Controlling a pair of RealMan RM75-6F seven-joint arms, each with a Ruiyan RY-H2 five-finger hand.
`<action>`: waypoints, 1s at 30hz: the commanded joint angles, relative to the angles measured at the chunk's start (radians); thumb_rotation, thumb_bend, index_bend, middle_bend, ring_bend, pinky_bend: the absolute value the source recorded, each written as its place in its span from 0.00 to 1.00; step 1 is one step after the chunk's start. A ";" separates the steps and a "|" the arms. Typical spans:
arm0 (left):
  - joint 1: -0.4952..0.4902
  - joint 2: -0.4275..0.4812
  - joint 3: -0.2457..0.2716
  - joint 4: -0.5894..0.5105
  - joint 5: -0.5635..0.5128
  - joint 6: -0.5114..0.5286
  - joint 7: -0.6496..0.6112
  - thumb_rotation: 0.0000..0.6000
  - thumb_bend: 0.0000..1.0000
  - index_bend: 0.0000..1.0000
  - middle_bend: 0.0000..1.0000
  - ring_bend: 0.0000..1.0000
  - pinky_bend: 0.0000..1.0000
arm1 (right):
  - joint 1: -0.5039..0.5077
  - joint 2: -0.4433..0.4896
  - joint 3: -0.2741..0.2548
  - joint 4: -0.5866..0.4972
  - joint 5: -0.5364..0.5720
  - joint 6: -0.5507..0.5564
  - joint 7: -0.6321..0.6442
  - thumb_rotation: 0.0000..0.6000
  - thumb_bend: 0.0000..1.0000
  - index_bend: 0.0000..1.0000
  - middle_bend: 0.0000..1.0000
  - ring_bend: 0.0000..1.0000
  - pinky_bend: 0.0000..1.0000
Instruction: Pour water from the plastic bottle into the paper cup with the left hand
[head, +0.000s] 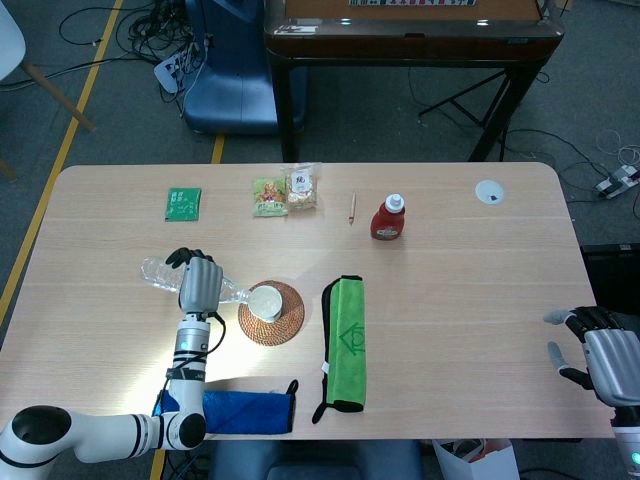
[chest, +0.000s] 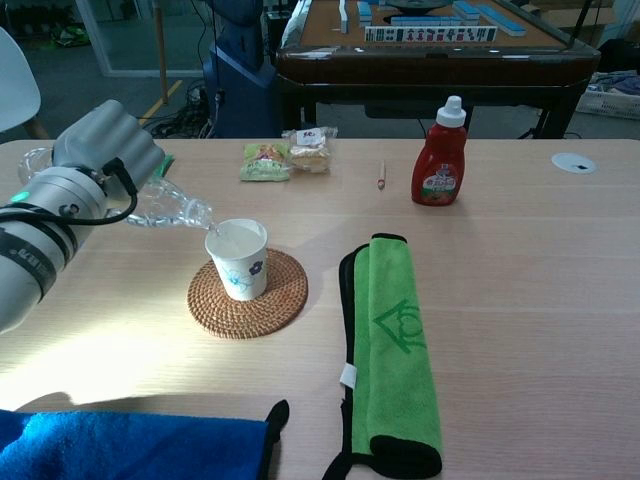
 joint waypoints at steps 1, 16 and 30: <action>0.000 0.002 0.004 -0.002 0.000 0.001 0.007 1.00 0.05 0.69 0.77 0.51 0.48 | 0.000 0.000 0.000 0.000 0.001 0.000 0.000 1.00 0.45 0.39 0.40 0.29 0.26; 0.001 0.001 0.017 -0.007 -0.001 -0.004 0.021 1.00 0.05 0.69 0.77 0.51 0.49 | 0.000 0.000 0.000 -0.002 0.003 -0.003 -0.005 1.00 0.45 0.39 0.40 0.29 0.26; 0.027 -0.028 -0.042 -0.008 -0.056 -0.015 -0.083 1.00 0.05 0.69 0.77 0.51 0.50 | 0.001 -0.001 0.001 0.001 0.010 -0.008 -0.006 1.00 0.45 0.39 0.40 0.29 0.26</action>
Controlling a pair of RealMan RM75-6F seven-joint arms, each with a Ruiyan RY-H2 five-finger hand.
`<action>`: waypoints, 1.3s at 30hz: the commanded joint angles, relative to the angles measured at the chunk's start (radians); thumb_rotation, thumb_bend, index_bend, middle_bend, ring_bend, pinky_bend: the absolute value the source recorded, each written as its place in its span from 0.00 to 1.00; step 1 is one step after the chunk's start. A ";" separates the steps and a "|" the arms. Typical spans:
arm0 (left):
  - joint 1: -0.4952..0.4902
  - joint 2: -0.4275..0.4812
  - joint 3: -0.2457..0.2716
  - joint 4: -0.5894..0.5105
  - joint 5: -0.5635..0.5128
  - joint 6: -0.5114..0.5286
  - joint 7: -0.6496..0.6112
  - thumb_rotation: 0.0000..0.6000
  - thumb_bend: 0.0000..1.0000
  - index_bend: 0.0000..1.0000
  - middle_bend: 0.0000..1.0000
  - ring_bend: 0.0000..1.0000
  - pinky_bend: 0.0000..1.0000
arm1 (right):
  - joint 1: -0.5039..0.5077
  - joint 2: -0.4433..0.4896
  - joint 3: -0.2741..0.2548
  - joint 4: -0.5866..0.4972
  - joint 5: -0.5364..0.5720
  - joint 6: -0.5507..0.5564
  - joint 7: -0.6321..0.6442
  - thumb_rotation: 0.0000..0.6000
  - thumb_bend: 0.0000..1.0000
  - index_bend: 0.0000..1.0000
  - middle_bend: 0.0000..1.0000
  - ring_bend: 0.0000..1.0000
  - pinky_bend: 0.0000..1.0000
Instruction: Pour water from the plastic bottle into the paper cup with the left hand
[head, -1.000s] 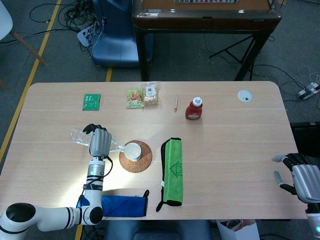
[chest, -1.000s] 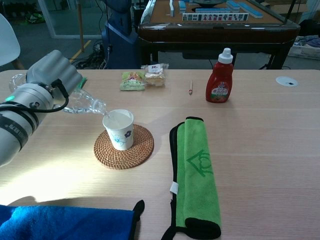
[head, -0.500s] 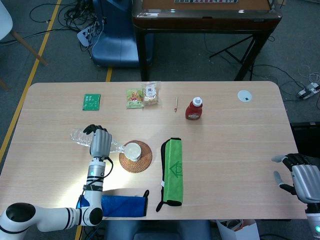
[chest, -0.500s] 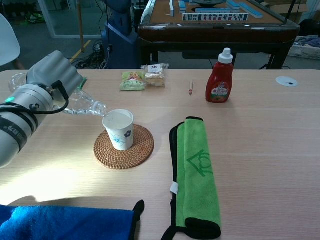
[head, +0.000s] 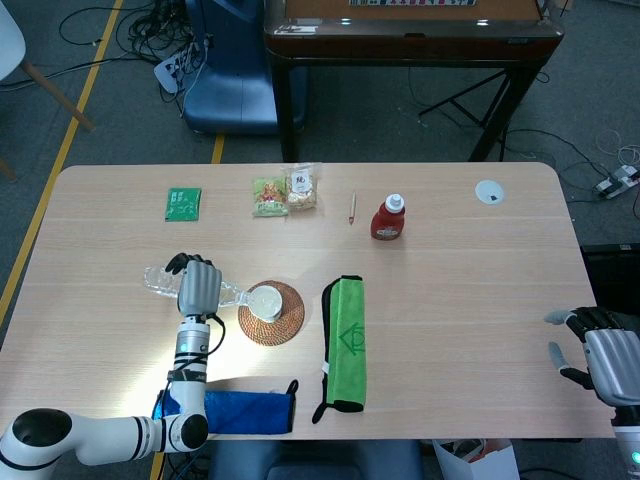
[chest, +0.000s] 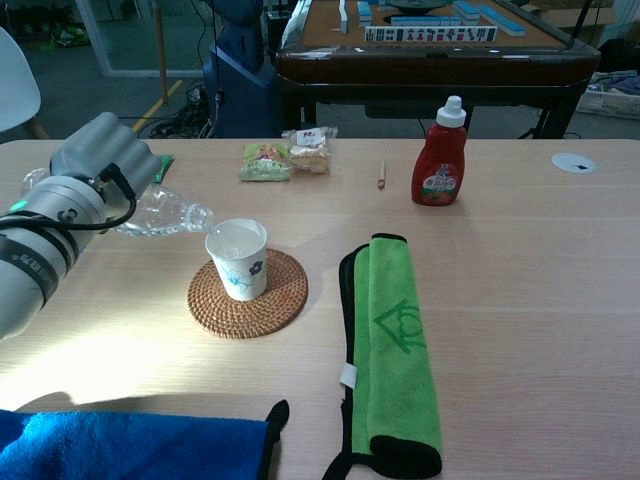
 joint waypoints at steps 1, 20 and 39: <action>0.010 -0.011 -0.023 -0.010 -0.031 -0.001 -0.019 1.00 0.05 0.69 0.77 0.51 0.50 | 0.000 -0.001 0.000 0.001 0.001 -0.002 -0.001 1.00 0.45 0.39 0.40 0.29 0.26; 0.081 0.041 -0.134 -0.095 -0.089 -0.012 -0.330 1.00 0.05 0.69 0.77 0.51 0.50 | 0.000 -0.002 -0.001 0.002 0.002 -0.003 -0.003 1.00 0.45 0.39 0.40 0.29 0.26; 0.228 0.136 -0.218 -0.174 -0.027 -0.127 -0.933 1.00 0.05 0.67 0.77 0.51 0.51 | 0.007 -0.011 -0.003 0.005 0.012 -0.025 -0.016 1.00 0.45 0.39 0.40 0.29 0.26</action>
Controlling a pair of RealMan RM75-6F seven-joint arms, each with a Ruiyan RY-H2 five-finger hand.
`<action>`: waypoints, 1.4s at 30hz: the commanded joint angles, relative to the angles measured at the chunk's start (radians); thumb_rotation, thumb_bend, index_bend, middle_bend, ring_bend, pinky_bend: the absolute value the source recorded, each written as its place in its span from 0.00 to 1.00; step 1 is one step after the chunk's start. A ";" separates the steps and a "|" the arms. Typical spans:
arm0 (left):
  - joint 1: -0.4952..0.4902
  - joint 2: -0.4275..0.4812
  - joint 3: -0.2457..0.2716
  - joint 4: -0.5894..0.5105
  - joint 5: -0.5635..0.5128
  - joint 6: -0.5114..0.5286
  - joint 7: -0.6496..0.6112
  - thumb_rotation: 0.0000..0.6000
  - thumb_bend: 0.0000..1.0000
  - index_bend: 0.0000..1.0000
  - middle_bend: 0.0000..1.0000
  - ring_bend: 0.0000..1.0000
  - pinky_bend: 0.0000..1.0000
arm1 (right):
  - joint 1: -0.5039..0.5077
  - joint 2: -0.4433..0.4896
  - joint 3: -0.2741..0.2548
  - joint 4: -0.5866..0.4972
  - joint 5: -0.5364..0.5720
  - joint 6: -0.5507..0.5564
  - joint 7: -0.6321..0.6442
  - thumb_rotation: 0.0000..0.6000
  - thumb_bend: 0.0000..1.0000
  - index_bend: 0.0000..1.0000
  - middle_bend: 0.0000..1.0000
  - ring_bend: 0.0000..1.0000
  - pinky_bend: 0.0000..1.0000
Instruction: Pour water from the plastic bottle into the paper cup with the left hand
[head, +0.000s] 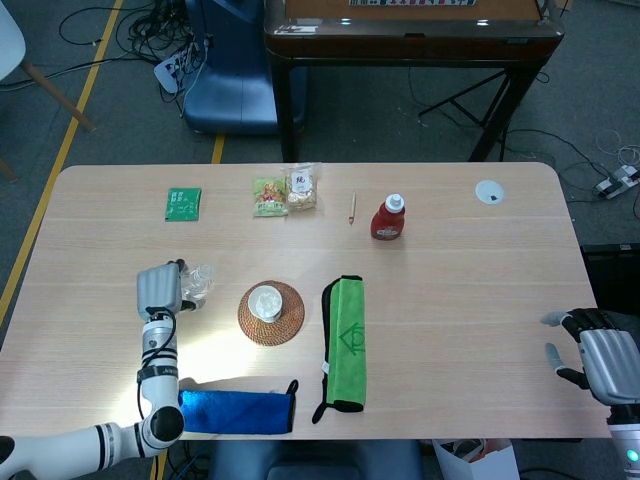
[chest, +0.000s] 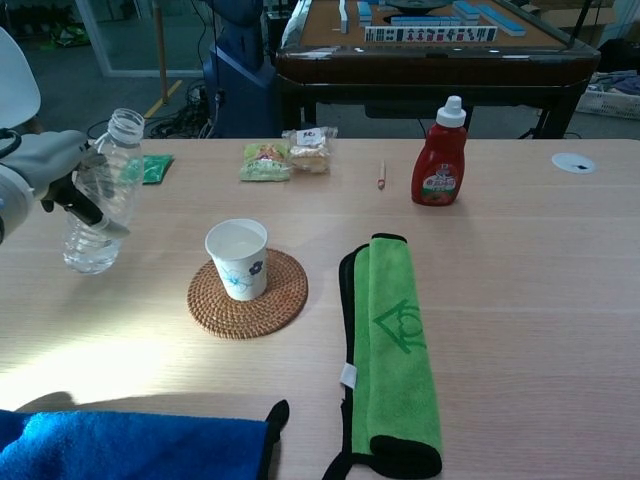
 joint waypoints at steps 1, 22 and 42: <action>0.041 0.009 -0.009 0.012 0.043 -0.040 -0.149 1.00 0.05 0.67 0.77 0.51 0.51 | -0.001 0.000 0.000 0.000 0.000 0.001 0.001 1.00 0.45 0.39 0.40 0.29 0.26; 0.114 0.050 -0.037 0.082 0.018 -0.198 -0.500 1.00 0.05 0.61 0.70 0.47 0.51 | 0.004 -0.002 -0.001 0.004 0.009 -0.015 0.006 1.00 0.45 0.39 0.40 0.29 0.26; 0.139 0.087 0.003 0.121 0.063 -0.282 -0.643 1.00 0.05 0.46 0.30 0.20 0.38 | 0.010 -0.004 -0.005 0.007 0.009 -0.028 0.017 1.00 0.45 0.39 0.41 0.29 0.26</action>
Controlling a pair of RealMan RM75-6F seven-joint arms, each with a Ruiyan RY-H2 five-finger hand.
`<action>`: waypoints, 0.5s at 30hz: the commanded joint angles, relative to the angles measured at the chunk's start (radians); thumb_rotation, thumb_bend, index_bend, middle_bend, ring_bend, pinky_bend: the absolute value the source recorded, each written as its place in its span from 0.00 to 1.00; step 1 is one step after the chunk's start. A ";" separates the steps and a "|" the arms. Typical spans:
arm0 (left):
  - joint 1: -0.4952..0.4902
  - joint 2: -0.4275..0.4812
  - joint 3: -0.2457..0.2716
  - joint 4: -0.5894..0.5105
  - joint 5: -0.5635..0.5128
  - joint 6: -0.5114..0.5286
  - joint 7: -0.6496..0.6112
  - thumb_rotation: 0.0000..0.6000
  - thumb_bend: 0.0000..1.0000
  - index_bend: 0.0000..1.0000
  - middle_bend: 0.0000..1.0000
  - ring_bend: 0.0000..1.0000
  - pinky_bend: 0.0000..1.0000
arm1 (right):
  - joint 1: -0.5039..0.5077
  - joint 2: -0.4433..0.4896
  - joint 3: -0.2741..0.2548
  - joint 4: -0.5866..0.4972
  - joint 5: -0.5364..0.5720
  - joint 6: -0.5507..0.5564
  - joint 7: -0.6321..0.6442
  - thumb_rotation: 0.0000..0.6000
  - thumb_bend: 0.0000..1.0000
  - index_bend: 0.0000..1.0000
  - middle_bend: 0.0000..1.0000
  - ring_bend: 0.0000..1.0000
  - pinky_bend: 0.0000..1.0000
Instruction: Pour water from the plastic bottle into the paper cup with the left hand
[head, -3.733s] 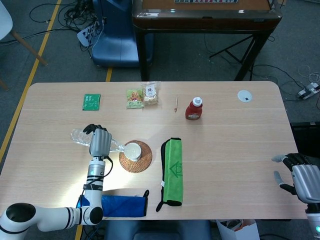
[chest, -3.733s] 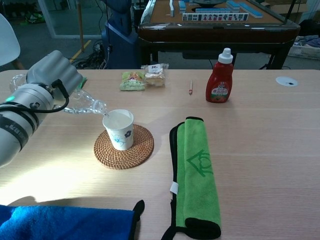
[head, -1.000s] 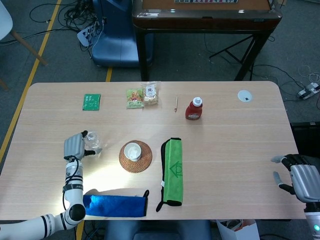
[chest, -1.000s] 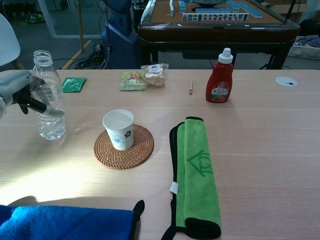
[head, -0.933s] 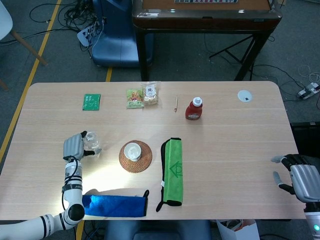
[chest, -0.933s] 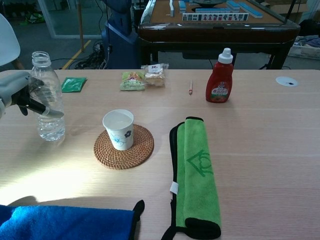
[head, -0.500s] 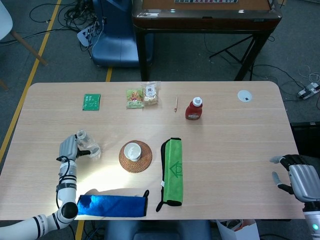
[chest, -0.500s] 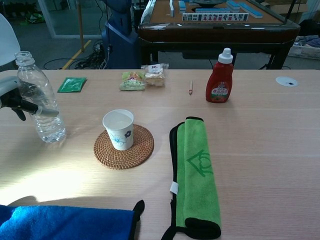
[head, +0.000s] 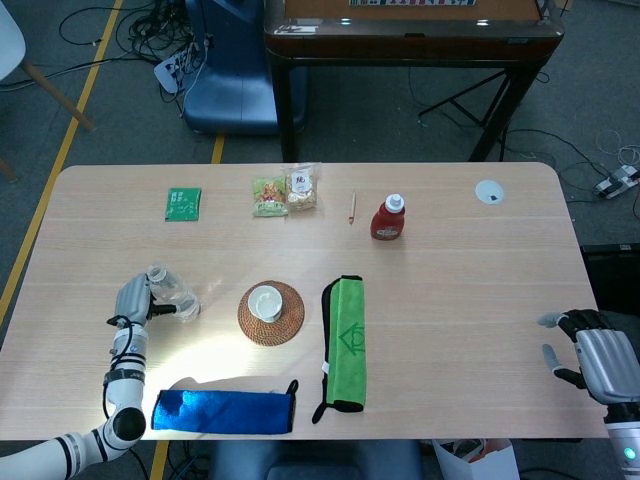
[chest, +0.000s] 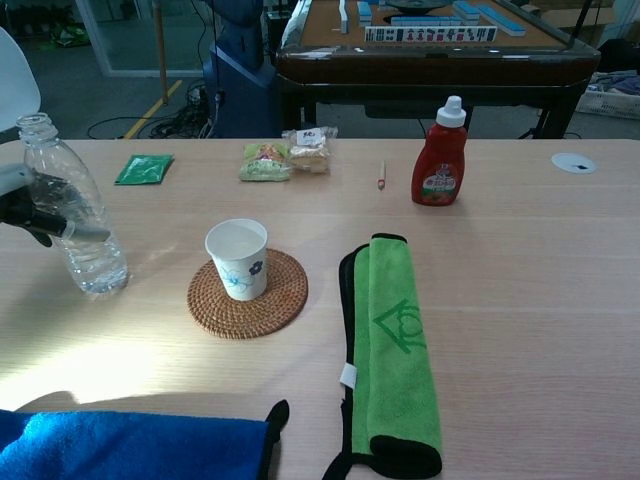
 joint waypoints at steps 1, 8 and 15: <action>0.001 0.003 0.003 0.007 -0.003 -0.006 -0.006 1.00 0.05 0.46 0.28 0.18 0.38 | 0.001 0.000 -0.001 0.000 -0.001 -0.002 0.000 1.00 0.45 0.39 0.41 0.29 0.26; 0.004 0.013 0.015 0.006 -0.003 -0.010 -0.011 1.00 0.05 0.37 0.19 0.11 0.35 | 0.001 0.000 -0.002 0.000 -0.002 -0.002 0.002 1.00 0.45 0.39 0.41 0.29 0.26; 0.010 0.022 0.014 -0.009 -0.006 0.001 -0.022 1.00 0.03 0.25 0.10 0.04 0.30 | 0.003 -0.001 -0.005 -0.001 -0.006 -0.006 0.002 1.00 0.45 0.39 0.41 0.29 0.26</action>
